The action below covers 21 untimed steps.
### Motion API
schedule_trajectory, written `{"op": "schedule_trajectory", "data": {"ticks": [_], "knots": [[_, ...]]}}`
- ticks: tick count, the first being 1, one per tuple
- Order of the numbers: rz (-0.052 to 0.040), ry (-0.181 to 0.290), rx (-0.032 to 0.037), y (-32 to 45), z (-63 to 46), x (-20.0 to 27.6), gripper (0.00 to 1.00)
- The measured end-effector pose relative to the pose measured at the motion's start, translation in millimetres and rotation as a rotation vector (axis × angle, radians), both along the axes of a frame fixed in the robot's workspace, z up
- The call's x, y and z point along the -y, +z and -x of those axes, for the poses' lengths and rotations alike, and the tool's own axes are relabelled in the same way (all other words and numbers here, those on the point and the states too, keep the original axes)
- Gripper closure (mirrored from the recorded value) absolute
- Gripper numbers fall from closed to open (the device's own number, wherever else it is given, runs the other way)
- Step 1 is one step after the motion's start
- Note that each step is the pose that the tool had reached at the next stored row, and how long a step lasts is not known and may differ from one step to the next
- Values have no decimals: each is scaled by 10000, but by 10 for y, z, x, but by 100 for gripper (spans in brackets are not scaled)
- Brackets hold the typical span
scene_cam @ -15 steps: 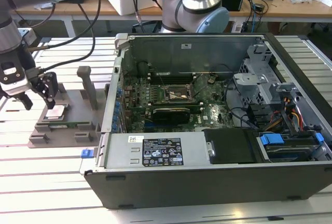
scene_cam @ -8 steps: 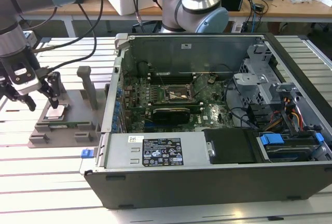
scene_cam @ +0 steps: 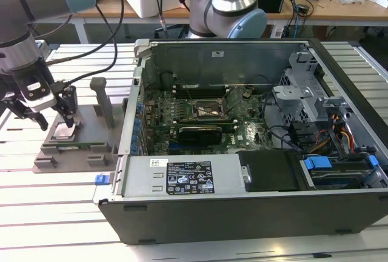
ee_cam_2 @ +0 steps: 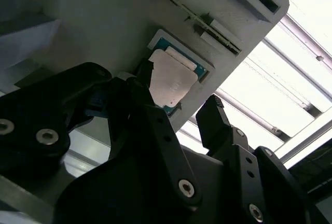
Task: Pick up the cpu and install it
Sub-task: 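Pick up the cpu and move it towards the insertion slot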
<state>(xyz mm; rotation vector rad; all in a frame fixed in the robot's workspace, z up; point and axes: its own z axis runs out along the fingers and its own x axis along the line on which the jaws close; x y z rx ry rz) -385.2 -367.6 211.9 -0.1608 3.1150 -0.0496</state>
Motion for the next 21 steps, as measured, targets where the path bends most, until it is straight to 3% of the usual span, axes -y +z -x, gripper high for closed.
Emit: {"op": "schedule_trajectory", "data": {"ticks": [8, 16, 21], "knots": [[27, 83, -1, -158, -35, -40, 38], [28, 86, 0, -234, -64, -44, 38], [28, 86, 0, -242, -65, -44, 38]]}}
